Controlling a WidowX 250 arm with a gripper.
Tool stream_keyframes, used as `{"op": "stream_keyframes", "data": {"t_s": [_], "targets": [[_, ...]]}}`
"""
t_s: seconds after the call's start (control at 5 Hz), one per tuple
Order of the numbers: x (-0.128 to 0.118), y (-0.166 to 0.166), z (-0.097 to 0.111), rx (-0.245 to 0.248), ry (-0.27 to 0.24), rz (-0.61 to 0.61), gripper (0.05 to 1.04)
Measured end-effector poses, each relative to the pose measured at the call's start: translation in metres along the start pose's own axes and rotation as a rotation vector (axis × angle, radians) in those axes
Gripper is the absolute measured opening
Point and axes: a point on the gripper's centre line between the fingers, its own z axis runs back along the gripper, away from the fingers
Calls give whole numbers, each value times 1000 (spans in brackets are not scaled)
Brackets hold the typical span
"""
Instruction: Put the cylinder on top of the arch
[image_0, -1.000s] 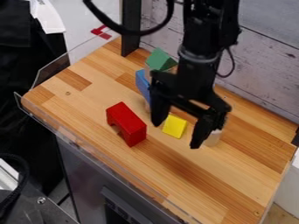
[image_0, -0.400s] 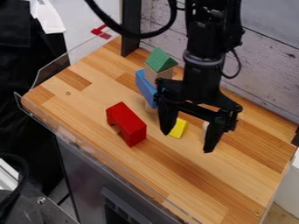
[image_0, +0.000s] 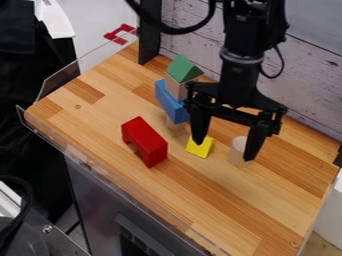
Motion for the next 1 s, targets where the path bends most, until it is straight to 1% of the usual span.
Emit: {"op": "stream_keyframes", "data": {"t_s": [0.2,0.4,0.8,1.0], "targets": [[6,-7,0,-5,-10,3,999],[6,-12,1,-33,-10,10,999],[11,-13,-10,-34,-11,16,999],[18,-17,-19,-37,-4,22,999]]}}
